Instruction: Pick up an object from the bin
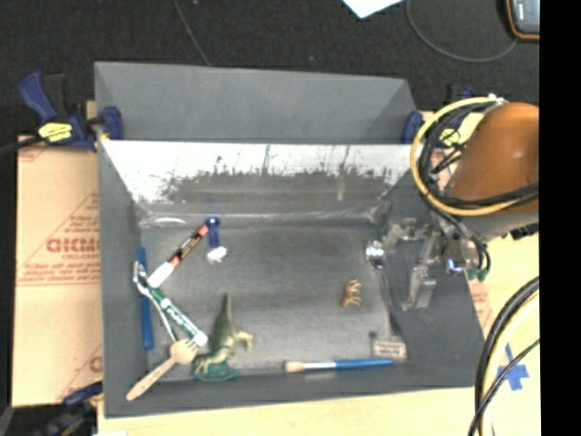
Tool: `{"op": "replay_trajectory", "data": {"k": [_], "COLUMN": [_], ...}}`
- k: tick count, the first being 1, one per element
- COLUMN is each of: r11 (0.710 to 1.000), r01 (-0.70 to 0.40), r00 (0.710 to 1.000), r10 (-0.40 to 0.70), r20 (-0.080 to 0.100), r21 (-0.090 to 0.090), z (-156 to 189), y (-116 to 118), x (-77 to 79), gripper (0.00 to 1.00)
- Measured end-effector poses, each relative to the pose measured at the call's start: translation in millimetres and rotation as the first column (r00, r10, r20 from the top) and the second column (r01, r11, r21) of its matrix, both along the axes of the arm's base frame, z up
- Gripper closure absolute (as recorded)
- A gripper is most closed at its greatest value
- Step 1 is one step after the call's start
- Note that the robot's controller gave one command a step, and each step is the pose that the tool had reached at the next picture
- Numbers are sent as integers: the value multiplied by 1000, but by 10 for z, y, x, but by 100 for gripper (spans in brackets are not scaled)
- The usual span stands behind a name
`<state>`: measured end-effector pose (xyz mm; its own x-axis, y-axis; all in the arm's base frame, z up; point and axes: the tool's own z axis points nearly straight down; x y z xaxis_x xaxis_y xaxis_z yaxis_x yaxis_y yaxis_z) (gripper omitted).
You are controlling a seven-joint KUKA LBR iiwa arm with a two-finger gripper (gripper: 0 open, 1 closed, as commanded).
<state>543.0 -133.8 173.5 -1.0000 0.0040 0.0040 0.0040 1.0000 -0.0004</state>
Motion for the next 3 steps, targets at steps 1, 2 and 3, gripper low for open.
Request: {"op": "replay_trajectory", "data": {"k": [1,2,3], "r11": [1000,862,691], "r01": [-5,-507,-723], "r00": [1000,862,691], "r10": [5,507,723], "r20": [8,4,9], "r21": [-2,-2,-8], "z": [43,-500,-386], "y": [6,-113,34], "x": [20,118,230], "gripper": [0,0,0]}}
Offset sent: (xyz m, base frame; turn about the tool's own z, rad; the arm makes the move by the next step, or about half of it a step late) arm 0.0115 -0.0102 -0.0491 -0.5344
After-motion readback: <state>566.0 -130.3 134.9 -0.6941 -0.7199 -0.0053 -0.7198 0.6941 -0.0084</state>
